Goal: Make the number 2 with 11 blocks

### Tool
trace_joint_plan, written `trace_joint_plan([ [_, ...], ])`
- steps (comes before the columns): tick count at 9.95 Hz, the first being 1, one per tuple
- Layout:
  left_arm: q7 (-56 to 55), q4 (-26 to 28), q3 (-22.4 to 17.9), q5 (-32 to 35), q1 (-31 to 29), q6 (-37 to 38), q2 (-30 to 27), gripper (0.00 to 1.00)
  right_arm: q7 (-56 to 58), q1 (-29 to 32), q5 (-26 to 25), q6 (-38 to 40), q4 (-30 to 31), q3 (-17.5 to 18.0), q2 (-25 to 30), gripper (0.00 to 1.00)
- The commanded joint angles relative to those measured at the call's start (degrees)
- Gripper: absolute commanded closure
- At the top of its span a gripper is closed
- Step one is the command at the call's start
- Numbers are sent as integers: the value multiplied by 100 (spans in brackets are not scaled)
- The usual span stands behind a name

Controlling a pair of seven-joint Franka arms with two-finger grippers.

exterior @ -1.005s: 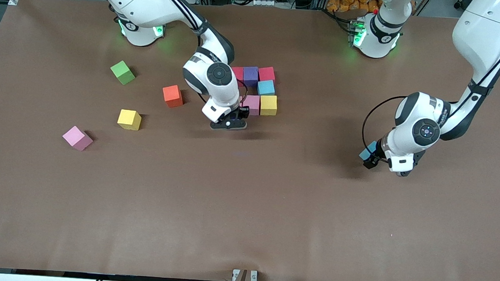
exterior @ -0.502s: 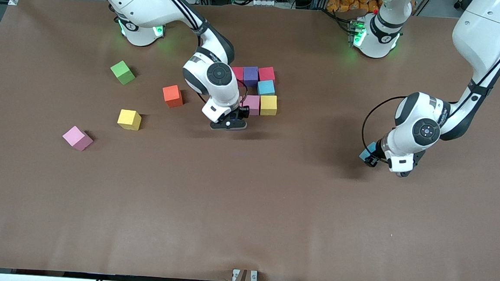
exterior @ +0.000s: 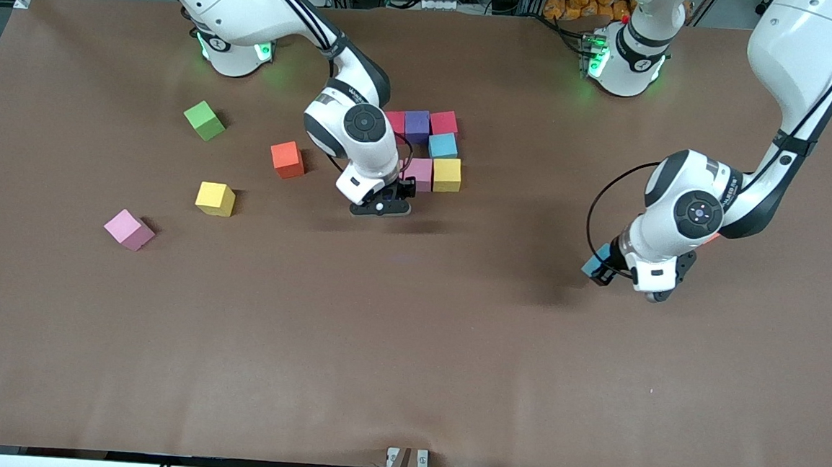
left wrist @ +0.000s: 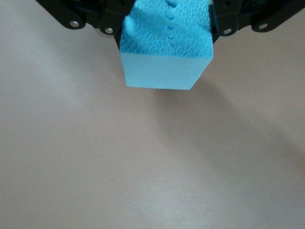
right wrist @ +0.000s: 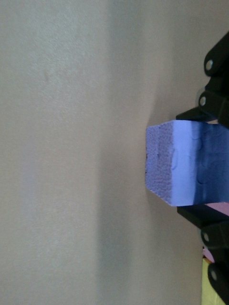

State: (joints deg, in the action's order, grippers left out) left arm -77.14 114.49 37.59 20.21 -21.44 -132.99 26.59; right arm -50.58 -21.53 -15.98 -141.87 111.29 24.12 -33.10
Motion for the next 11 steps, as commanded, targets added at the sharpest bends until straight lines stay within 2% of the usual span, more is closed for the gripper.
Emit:
trace_joint_plan([
  [1, -56, -531, 56, -44, 489, 326, 152, 100, -83, 157, -28, 89, -2, 31, 285, 20],
  [2, -21, -725, 56, -35, 718, 352, 240, 100, -66, 271, -19, 115, -2, 66, 426, 17],
  [4, 408, -1137, 56, -26, 1184, 510, 529, 100, -13, 893, -19, 422, 7, 451, 917, 10],
  [6, 698, -1586, 56, 0, 1528, 598, 855, 100, 511, 1211, -19, 554, 16, 453, 1191, 7],
  [7, 874, -1788, 47, -17, 1747, 599, 978, 100, 932, 1378, -19, 807, 25, 444, 1331, 7],
  [8, 893, -1955, 30, 26, 2036, 590, 1118, 100, 1537, 1693, -28, 1245, 33, 444, 1515, 7],
  [10, 1033, -2385, -14, 53, 2563, 590, 1391, 100, 3065, 2448, -19, 1635, 51, 444, 1806, 7],
  [11, 1139, -2553, -206, 44, 2975, 598, 1445, 100, 3690, 2800, -19, 1671, 60, 453, 1833, 7],
])
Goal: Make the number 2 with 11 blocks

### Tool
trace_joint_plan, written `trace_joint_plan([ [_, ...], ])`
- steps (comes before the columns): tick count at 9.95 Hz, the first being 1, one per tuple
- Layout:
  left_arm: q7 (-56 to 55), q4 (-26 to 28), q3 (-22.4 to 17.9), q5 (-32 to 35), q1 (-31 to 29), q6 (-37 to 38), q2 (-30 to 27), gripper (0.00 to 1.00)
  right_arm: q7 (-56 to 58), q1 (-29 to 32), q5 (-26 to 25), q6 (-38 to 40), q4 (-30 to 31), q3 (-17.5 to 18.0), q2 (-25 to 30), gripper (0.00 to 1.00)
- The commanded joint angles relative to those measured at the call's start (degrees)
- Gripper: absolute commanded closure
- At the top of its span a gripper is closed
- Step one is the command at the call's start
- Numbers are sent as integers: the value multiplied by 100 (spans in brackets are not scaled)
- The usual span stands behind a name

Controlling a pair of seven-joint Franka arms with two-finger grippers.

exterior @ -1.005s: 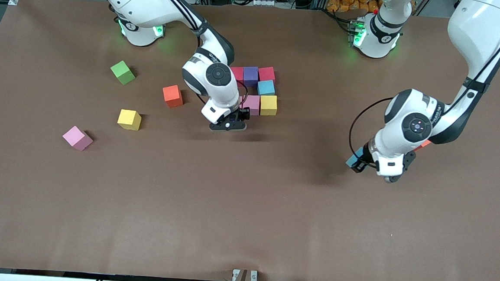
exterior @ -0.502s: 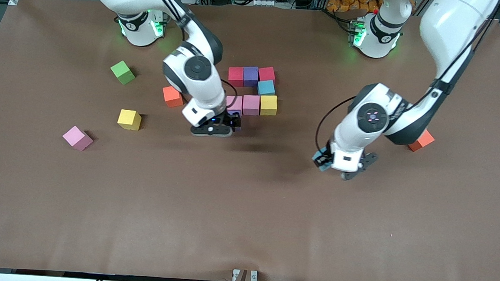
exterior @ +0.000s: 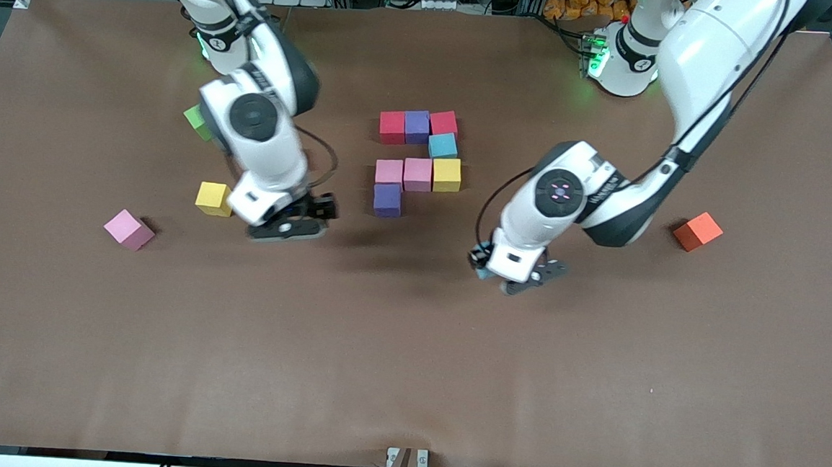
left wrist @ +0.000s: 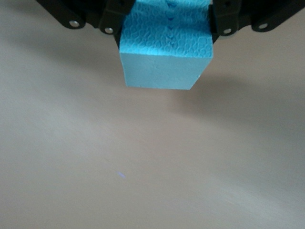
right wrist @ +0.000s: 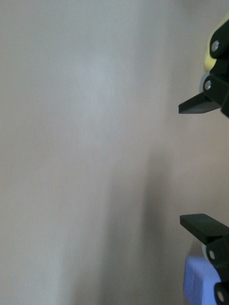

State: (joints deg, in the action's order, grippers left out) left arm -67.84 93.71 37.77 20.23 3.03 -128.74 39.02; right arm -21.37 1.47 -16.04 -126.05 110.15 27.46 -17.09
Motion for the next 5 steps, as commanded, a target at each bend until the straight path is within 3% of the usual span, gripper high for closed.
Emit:
trace_joint_plan([
  [1, 227, -737, -635, 34, 1080, 174, 342, 100, 1357, 808, -13, 90, 174, 110, 215, 7],
  [3, 227, -1396, -1628, -71, 2214, 279, 798, 100, 2491, 1485, -13, 63, 226, 119, 145, 7],
  [5, 227, -1722, -1790, -186, 2561, 280, 1010, 100, 3459, 1961, -13, 28, 288, 119, 118, 7],
])
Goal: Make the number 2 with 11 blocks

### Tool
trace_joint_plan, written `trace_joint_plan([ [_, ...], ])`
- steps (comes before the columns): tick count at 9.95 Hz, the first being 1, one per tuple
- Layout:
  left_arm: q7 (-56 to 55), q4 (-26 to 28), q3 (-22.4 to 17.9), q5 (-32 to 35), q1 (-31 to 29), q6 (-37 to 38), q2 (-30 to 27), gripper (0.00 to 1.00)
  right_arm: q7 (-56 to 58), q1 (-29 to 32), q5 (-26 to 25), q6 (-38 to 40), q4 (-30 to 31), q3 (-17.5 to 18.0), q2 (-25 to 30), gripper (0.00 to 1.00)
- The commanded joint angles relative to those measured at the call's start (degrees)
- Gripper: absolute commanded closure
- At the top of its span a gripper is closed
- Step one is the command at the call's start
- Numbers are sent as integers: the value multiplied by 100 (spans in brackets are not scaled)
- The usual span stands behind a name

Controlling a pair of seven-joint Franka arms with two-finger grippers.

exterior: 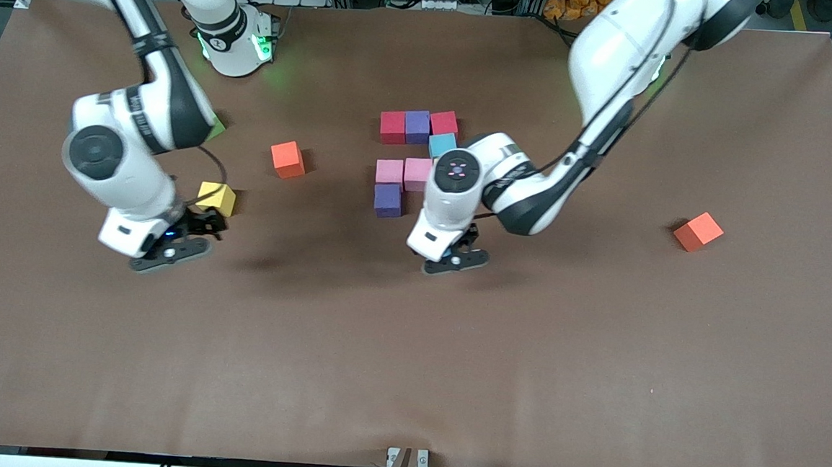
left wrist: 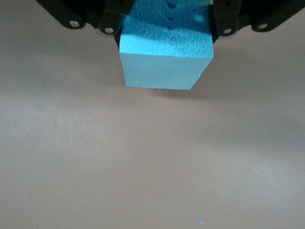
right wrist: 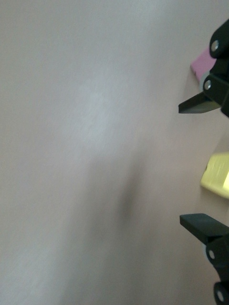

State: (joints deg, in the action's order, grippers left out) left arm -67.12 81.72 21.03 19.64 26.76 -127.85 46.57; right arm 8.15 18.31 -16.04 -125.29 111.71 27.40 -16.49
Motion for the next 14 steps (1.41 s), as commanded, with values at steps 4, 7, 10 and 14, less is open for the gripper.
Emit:
trace_joint_plan([
  [4, 121, -1097, -301, -127, 706, 173, 686, 100, 1976, 953, -22, -1047, 807, 90, 67, 7],
  [7, 59, -1115, -301, -162, 892, 164, 731, 100, 3240, 1709, -40, -1374, 1020, 81, -354, 7],
  [10, 7, -1115, -310, -162, 980, 146, 739, 100, 3755, 1931, -66, -1384, 1011, 64, -416, 7],
  [14, -73, -1141, -424, -162, 1182, -2, 827, 100, 4423, 1975, -163, -1630, 1011, -287, -776, 7],
])
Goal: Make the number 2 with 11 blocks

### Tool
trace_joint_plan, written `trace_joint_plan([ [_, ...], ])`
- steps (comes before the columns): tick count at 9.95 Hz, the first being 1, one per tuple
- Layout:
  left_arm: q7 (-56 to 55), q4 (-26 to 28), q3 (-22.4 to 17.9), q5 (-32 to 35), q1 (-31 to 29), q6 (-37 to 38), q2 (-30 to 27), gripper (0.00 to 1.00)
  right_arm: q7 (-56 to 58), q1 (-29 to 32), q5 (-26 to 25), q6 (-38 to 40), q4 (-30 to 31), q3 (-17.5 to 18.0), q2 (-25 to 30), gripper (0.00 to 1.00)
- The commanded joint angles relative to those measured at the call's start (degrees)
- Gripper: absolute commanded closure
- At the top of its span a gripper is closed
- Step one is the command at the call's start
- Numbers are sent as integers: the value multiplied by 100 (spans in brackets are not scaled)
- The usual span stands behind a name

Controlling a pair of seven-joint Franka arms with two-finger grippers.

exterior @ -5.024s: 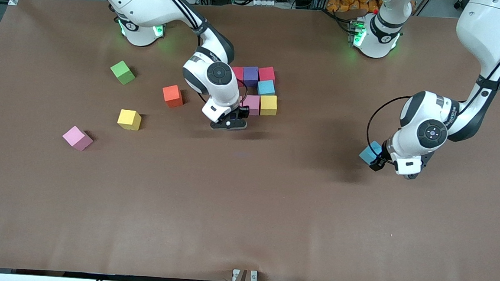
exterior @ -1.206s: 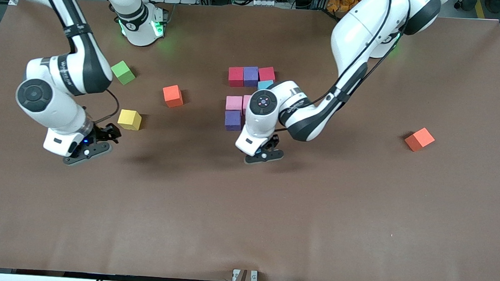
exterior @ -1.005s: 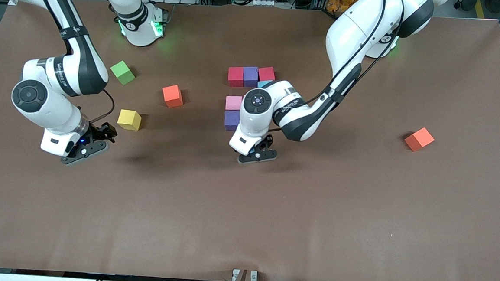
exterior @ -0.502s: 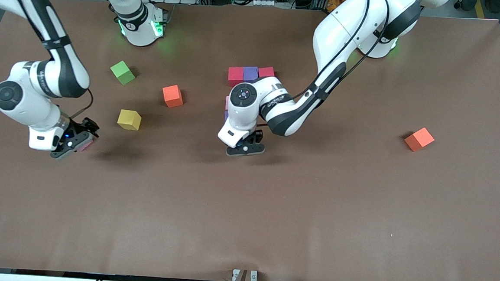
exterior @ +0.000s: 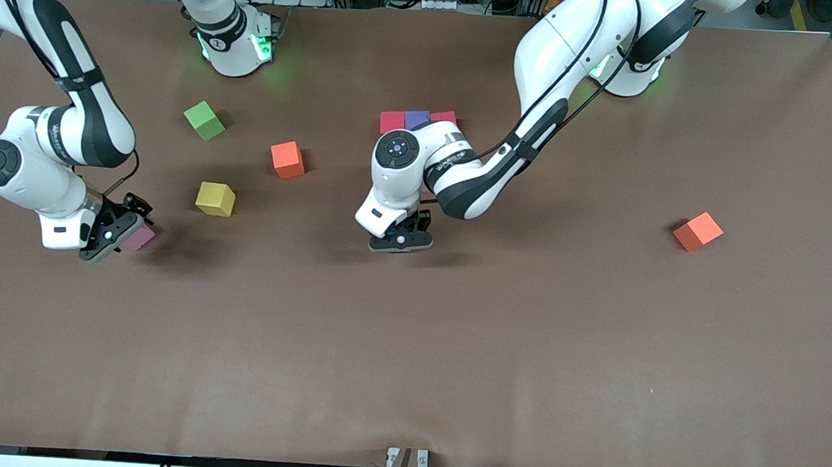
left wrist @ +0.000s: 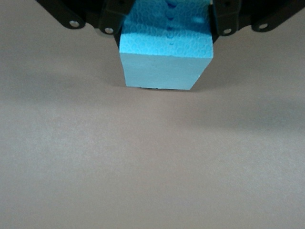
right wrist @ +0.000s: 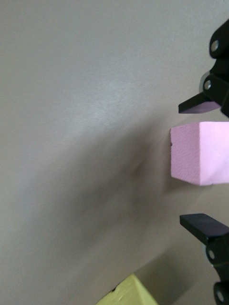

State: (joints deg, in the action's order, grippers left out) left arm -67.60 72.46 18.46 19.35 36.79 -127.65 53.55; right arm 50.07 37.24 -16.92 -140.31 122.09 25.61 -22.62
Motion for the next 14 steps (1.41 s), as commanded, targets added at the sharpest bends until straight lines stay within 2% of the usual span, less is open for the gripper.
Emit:
trace_joint_plan([
  [1, -112, -354, -263, -133, 275, -23, 190, 100, 249, 177, -75, -111, -28, -126, -164, 7],
  [4, -183, -557, -299, -133, 355, -23, 314, 100, 363, 485, -75, -102, -19, -118, -356, 7],
  [6, -183, -557, -299, -133, 398, -23, 322, 100, 503, 503, -66, -128, -19, -126, -418, 17],
  [11, -184, -549, -360, -133, 522, -23, 375, 100, 512, 433, -48, -348, -19, -126, -524, 20],
  [12, -183, -548, -387, -133, 522, -23, 375, 100, 512, 433, -48, -348, -19, -118, -550, 27],
  [14, -183, -531, -387, -124, 539, -15, 384, 100, 512, 407, -48, -339, -19, -118, -533, 45],
])
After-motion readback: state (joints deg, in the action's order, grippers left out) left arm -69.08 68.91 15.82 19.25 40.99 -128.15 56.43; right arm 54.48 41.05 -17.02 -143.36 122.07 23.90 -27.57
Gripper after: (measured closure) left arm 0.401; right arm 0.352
